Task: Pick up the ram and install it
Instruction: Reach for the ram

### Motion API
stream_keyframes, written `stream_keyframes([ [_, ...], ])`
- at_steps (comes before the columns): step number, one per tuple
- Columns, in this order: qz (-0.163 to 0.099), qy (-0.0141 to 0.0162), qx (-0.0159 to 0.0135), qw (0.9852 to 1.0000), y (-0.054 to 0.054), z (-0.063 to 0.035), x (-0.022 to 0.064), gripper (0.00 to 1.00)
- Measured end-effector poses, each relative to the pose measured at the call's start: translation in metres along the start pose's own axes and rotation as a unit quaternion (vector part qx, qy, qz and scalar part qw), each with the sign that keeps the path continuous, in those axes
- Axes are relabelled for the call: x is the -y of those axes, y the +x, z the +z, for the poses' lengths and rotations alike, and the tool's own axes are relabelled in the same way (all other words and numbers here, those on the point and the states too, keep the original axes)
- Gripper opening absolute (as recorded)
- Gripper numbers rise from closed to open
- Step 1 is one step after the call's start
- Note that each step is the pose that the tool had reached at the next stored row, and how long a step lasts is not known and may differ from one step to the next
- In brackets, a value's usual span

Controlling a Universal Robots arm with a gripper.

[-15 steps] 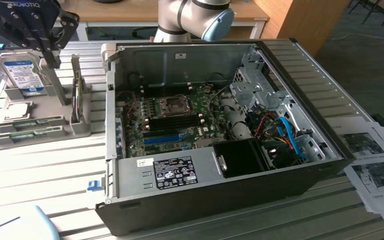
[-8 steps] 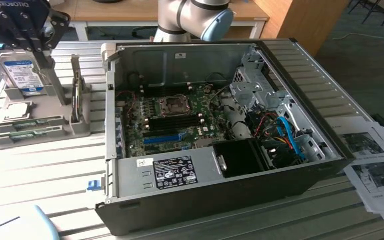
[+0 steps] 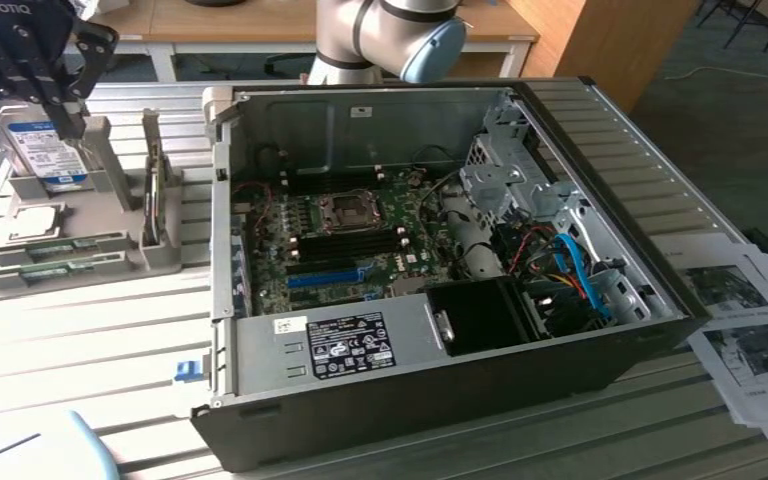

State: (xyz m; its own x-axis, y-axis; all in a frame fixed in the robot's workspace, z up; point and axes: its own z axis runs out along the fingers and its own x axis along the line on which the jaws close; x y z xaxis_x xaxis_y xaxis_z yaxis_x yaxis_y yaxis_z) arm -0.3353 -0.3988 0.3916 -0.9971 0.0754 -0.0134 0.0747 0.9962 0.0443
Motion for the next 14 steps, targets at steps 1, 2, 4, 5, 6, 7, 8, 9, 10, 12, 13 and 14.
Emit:
stream_keyframes([
  [1, 0.0, 0.0, 0.0, 1.0, 0.002, 0.0, 0.0002, 0.09],
  [2, 0.0, 0.0, -0.0001, 1.0, 0.003, 0.0, 0.0003, 0.09],
  [4, 0.0, 0.0, -0.0002, 1.0, 0.007, 0.0, 0.0005, 0.09],
  [5, 0.0, 0.0, -0.0004, 1.0, 0.008, -0.0001, 0.0007, 0.09],
  [6, 0.0, 0.0, -0.0005, 1.0, 0.01, 0.0, 0.0008, 0.09],
  [7, 0.0, 0.0001, -0.0008, 1.0, 0.011, -0.0001, 0.0009, 0.09],
  [8, 0.0, 0.0001, -0.001, 1.0, 0.013, 0.0, 0.001, 0.09],
  [9, 0.0, 0.0001, -0.0012, 1.0, 0.014, 0.0, 0.0011, 0.09],
  [10, 0.0, 0.0001, -0.0016, 1.0, 0.016, 0.0, 0.0012, 0.09],
  [12, 0.0, 0.0002, -0.0025, 1.0, 0.018, 0.0, 0.0014, 0.09],
  [13, 0.0, 0.0002, -0.0029, 1.0, 0.019, 0.0001, 0.0015, 0.09],
  [14, 0.0, 0.0002, -0.0032, 1.0, 0.02, 0.0001, 0.0015, 0.09],
])
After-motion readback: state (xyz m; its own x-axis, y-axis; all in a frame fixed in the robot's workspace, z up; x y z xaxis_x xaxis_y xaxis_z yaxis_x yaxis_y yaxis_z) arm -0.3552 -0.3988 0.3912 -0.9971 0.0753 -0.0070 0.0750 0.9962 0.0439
